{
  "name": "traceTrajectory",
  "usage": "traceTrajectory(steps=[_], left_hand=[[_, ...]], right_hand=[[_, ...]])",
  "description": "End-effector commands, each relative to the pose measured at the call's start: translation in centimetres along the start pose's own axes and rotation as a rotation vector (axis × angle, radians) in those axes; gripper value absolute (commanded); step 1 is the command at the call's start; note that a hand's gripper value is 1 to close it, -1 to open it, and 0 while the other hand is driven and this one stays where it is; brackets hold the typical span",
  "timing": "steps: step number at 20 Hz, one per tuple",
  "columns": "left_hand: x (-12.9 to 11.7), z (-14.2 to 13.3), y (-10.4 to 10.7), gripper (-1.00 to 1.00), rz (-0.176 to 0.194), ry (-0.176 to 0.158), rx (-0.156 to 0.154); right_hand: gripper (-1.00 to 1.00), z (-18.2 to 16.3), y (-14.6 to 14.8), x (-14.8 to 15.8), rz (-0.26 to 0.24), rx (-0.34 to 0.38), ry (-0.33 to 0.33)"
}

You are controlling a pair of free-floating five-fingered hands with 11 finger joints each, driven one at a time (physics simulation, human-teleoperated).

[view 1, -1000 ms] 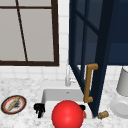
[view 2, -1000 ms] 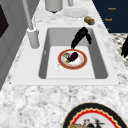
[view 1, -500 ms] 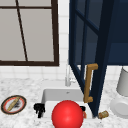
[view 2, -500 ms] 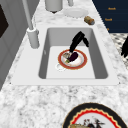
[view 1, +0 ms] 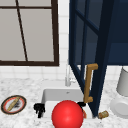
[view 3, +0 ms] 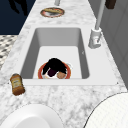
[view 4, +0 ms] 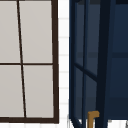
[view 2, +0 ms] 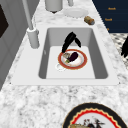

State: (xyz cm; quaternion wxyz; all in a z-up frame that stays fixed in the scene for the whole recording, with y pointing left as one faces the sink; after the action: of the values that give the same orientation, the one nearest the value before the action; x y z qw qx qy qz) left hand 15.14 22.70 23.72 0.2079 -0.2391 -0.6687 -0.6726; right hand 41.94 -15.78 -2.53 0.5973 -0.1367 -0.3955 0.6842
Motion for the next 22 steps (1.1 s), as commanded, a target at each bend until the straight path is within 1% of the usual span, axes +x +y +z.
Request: traceTrajectory(steps=[1,4,7,9,10,11,16,18,20,22], left_hand=[[0.0,0.0,0.0,0.00,0.000,0.000,0.000],[0.0,0.0,0.0,0.00,0.000,0.000,0.000],[0.0,0.0,0.0,0.00,0.000,0.000,0.000],[0.0,0.0,0.0,0.00,0.000,0.000,0.000],[0.0,0.0,0.0,0.00,0.000,0.000,0.000],[0.0,0.0,0.0,0.00,0.000,0.000,0.000],[0.0,0.0,0.0,0.00,0.000,0.000,0.000],[0.0,0.0,0.0,0.00,0.000,0.000,0.000],[0.0,0.0,0.0,0.00,0.000,0.000,0.000],[0.0,0.0,0.0,0.00,0.000,0.000,0.000]], right_hand=[[-1.00,-2.5,-0.3,-1.0,0.091,-0.008,0.032],[-1.00,-4.6,-0.6,-1.8,0.101,-0.014,0.037],[-1.00,-6.2,-0.2,-2.0,0.125,-0.011,0.045],[-1.00,-6.9,0.8,-1.6,0.130,0.000,0.074],[-1.00,-7.4,1.0,-1.3,0.137,-0.003,0.098],[-1.00,-7.5,1.0,-1.0,0.130,-0.006,0.113],[-1.00,-7.8,1.9,-0.1,0.142,-0.008,0.155],[-1.00,-8.3,1.8,-0.7,0.142,0.007,0.158],[-1.00,-8.7,2.4,-1.1,0.143,-0.016,0.150],[-1.00,-9.0,3.2,-1.3,0.159,-0.053,0.152]])
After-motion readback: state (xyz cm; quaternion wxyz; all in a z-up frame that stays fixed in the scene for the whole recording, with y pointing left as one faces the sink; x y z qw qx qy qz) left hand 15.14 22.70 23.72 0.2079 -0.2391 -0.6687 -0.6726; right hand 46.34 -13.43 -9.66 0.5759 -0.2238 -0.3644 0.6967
